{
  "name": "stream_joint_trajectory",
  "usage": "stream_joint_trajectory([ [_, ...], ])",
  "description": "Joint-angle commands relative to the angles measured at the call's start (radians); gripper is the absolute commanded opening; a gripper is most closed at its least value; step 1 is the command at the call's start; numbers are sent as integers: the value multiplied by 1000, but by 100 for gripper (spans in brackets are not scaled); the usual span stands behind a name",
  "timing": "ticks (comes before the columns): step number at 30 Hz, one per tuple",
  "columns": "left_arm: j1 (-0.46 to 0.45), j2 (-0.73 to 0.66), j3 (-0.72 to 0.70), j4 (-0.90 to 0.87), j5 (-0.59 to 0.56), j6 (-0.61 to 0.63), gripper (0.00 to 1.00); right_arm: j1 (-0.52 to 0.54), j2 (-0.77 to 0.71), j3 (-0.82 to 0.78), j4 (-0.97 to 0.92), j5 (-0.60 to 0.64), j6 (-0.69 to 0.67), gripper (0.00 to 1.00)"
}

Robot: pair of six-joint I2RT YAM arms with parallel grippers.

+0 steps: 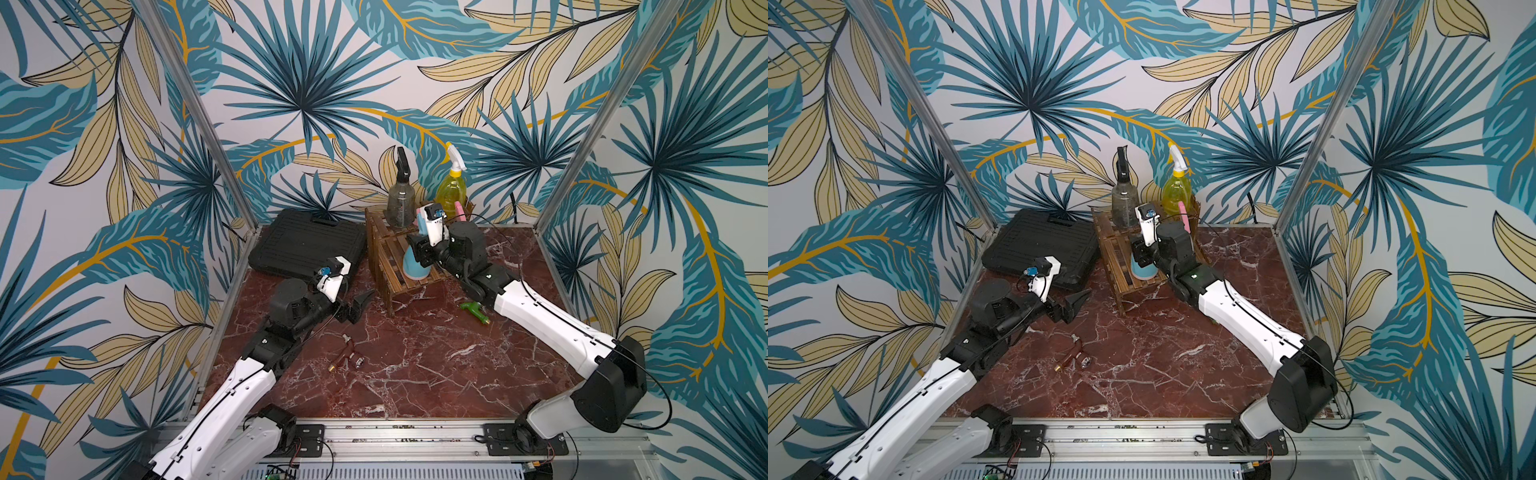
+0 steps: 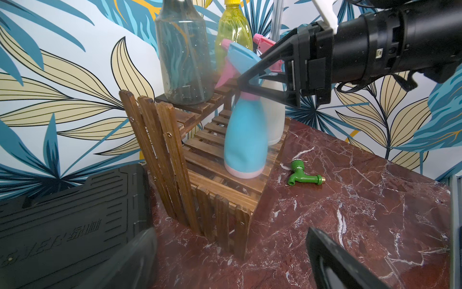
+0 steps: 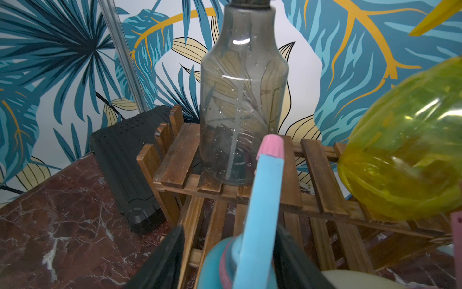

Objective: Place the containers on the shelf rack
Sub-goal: 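Place the container on the shelf, then reset both arms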

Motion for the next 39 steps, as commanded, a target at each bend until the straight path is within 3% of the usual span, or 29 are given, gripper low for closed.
stream_joint_trajectory([
  [1,4,-1,-9,23,16,-6,100,-1,-40,2,2,-15,-3,73],
  [7,5,-3,-11,25,9,-12,100,-1,-129,-34,0,-51,1,99],
  [13,4,-10,0,-7,-19,-20,100,-1,-265,-106,17,-67,-4,99],
  [20,24,-51,25,-182,-398,-35,100,-9,-519,-387,132,123,31,99],
  [23,97,-78,-42,-165,-441,-141,100,-49,-599,-488,129,183,52,99],
  [26,198,-86,-166,-10,-475,-226,100,-154,-668,-602,148,188,81,99],
  [32,398,50,-339,337,-591,-201,100,-365,-726,-777,293,138,94,99],
  [36,455,206,-457,675,-565,-169,100,-457,-704,-869,404,129,102,99],
  [39,454,396,-486,916,-439,-122,100,-513,-659,-929,501,104,113,99],
])
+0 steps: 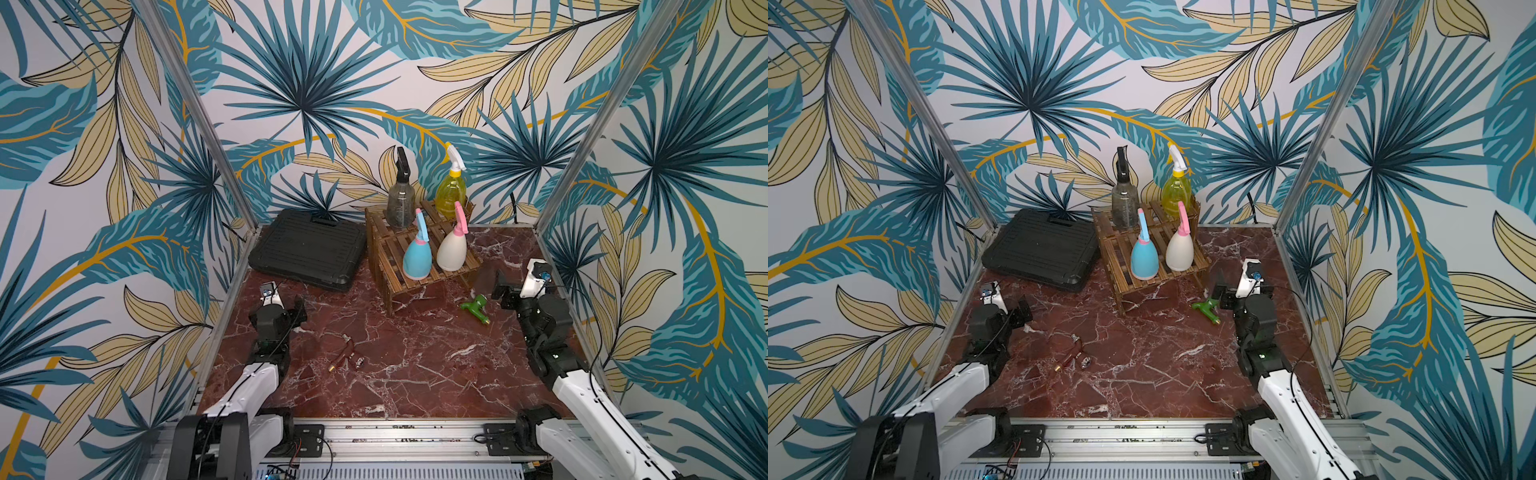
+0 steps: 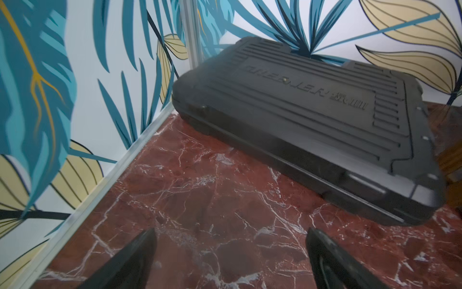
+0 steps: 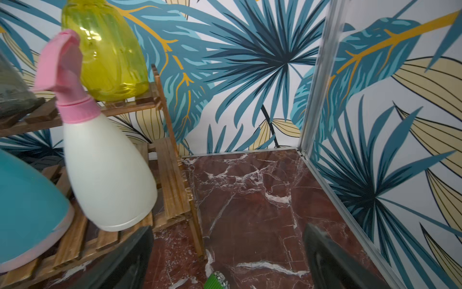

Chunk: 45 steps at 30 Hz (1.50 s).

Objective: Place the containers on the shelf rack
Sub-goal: Reset both arms

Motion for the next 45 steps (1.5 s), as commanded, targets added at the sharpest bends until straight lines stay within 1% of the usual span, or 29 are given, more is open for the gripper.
stream_joint_trajectory([
  [1,5,169,-19,449,132,52,100,-46,41,-70,179,-29,27,99],
  [2,3,223,-25,529,181,90,100,-59,65,-85,210,-32,25,99],
  [3,3,273,-17,579,205,102,100,-71,90,-98,242,-34,22,99],
  [5,2,365,2,609,268,120,100,-93,136,-119,300,-36,14,99],
  [6,-2,417,2,688,301,134,100,-108,155,-131,326,-40,7,99],
  [7,-2,429,5,700,322,142,100,-120,175,-143,350,-43,-2,99],
  [9,-5,372,51,526,294,144,100,-144,218,-169,407,-53,-17,99],
  [11,-31,369,105,420,207,142,100,-170,273,-195,489,-67,-32,99],
  [12,-66,374,114,411,145,167,100,-181,299,-204,527,-75,-38,99],
  [14,-99,393,114,438,100,200,100,-202,360,-217,621,-87,-48,99],
  [17,-100,391,114,437,97,202,100,-228,486,-233,780,-137,-74,99],
  [19,-100,391,114,431,100,201,100,-250,555,-230,836,-211,-66,99],
  [21,-100,391,114,434,100,202,100,-259,634,-243,939,-267,-66,99],
  [22,-100,391,114,434,100,202,100,-264,696,-249,1001,-293,-70,99],
  [23,-100,391,114,433,101,203,100,-269,701,-254,1029,-306,-69,99],
  [24,-99,391,114,433,100,202,100,-274,688,-249,989,-321,-67,99],
  [26,-100,391,114,433,102,203,100,-277,698,-247,1010,-327,-65,99],
  [27,-100,391,115,433,103,203,100,-277,693,-244,989,-328,-65,99],
  [37,-100,391,115,431,106,205,100,-277,695,-244,991,-325,-67,99],
  [40,-101,390,120,422,129,214,100,-277,695,-244,990,-326,-66,99],
  [45,-100,391,122,419,132,215,100,-277,695,-244,990,-325,-66,99],
])
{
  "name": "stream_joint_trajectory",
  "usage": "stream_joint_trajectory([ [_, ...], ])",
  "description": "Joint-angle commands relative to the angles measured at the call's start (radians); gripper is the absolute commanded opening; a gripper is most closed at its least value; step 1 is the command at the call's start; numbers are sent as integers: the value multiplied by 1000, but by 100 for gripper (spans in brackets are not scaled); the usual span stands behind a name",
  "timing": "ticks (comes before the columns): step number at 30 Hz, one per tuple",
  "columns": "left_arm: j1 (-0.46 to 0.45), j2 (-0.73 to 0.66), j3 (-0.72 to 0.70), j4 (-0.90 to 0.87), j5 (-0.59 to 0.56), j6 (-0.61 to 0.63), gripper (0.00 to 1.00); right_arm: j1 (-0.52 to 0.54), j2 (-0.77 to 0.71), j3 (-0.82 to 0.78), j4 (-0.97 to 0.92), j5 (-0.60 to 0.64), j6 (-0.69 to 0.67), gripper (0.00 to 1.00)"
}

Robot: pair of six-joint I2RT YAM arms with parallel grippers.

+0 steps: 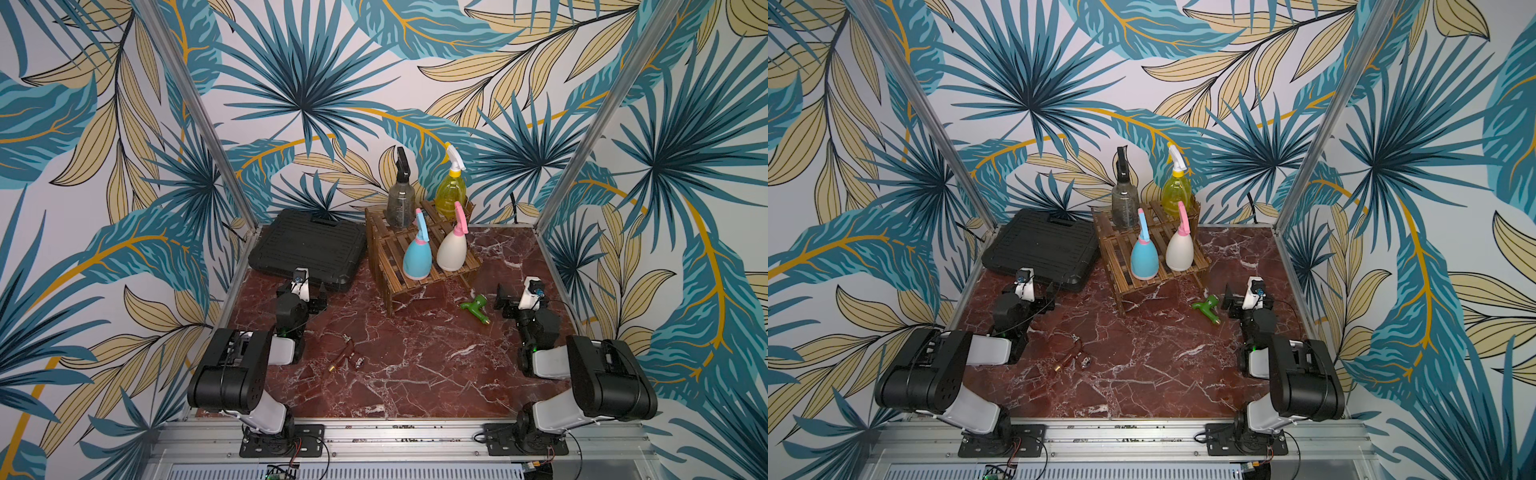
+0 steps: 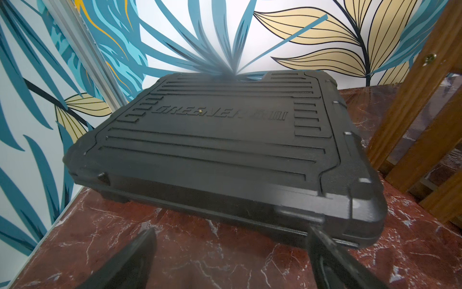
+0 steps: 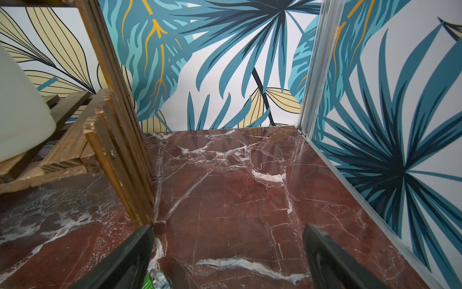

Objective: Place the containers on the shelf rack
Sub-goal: Reset both arms

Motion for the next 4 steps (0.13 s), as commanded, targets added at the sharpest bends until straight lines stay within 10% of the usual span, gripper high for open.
stream_joint_trajectory([
  [1,0,-2,8,-2,13,13,100,-6,-3,-6,28,-8,-11,99],
  [4,1,-2,7,0,13,13,100,-6,-3,-6,28,-8,-11,99],
])
